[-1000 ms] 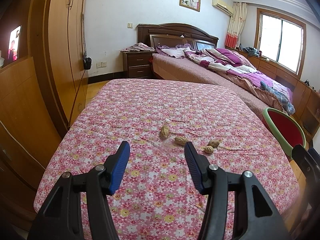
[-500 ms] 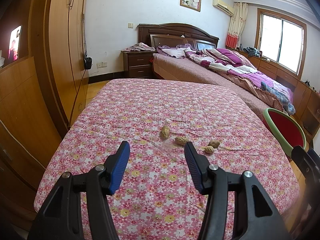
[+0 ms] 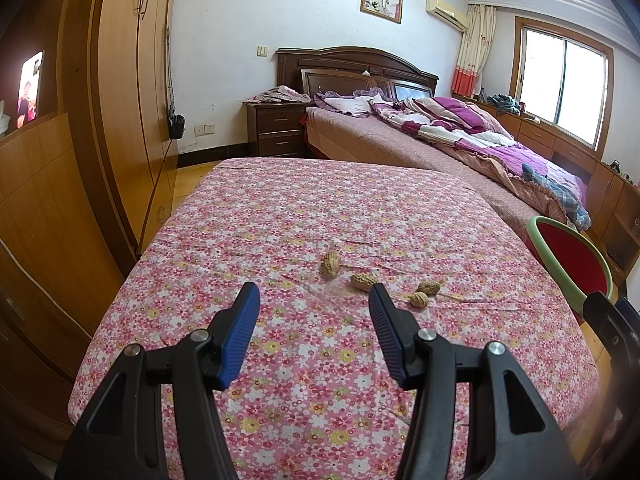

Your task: Collect trash

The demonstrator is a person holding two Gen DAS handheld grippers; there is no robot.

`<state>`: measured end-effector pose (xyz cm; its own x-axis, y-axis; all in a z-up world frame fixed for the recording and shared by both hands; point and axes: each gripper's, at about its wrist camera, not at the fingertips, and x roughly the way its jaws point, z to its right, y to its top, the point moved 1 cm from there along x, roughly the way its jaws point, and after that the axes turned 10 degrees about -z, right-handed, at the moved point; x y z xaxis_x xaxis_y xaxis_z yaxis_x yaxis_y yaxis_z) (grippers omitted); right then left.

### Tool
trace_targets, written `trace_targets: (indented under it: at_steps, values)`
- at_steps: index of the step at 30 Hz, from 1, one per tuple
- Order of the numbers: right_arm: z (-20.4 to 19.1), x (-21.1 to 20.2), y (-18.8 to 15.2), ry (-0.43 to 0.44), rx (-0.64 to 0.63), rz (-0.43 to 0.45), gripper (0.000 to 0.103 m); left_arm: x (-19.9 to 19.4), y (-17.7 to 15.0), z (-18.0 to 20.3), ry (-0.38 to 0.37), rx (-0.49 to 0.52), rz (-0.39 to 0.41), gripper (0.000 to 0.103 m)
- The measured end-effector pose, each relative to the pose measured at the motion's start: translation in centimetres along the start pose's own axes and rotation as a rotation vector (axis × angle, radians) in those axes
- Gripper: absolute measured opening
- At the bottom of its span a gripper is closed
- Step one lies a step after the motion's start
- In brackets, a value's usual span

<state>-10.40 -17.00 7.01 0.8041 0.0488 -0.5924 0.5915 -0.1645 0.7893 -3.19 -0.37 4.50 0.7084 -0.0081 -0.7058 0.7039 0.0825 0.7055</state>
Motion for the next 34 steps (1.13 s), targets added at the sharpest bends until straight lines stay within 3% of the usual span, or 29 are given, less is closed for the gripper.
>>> trace_targets:
  at_steps: [34]
  values:
    - [0.09, 0.03, 0.05, -0.001, 0.003, -0.002, 0.096, -0.28, 0.43, -0.17, 0.004, -0.003, 0.008, 0.057]
